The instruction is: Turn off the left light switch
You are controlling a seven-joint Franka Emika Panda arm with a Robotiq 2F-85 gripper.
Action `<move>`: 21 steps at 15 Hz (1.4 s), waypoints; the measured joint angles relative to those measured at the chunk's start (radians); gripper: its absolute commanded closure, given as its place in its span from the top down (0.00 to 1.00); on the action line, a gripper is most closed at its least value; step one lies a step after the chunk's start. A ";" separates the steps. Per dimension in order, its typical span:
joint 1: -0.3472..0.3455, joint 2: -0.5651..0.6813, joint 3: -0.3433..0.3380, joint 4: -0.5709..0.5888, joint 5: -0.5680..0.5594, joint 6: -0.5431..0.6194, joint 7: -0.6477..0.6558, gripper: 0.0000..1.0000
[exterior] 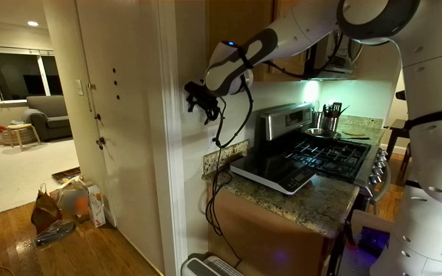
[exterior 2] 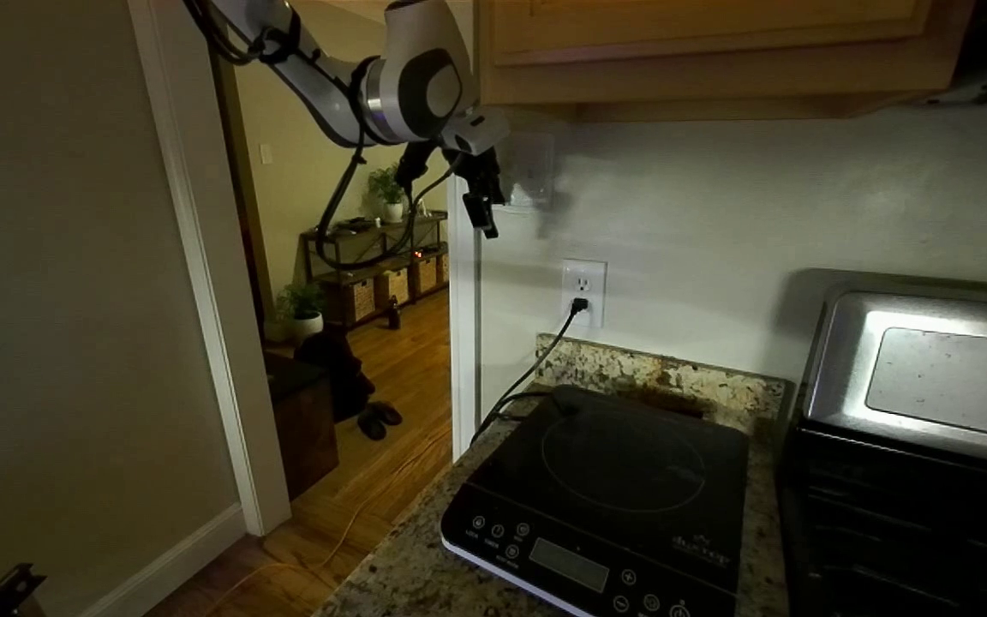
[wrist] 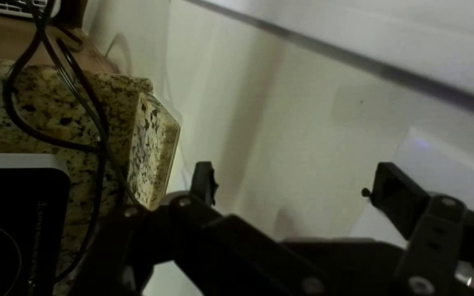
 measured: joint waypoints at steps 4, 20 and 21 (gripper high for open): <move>0.057 -0.051 0.008 -0.020 0.079 -0.104 -0.203 1.00; 0.136 -0.257 0.014 -0.073 -0.052 -0.732 -0.490 1.00; 0.136 -0.254 0.013 -0.072 -0.052 -0.732 -0.490 1.00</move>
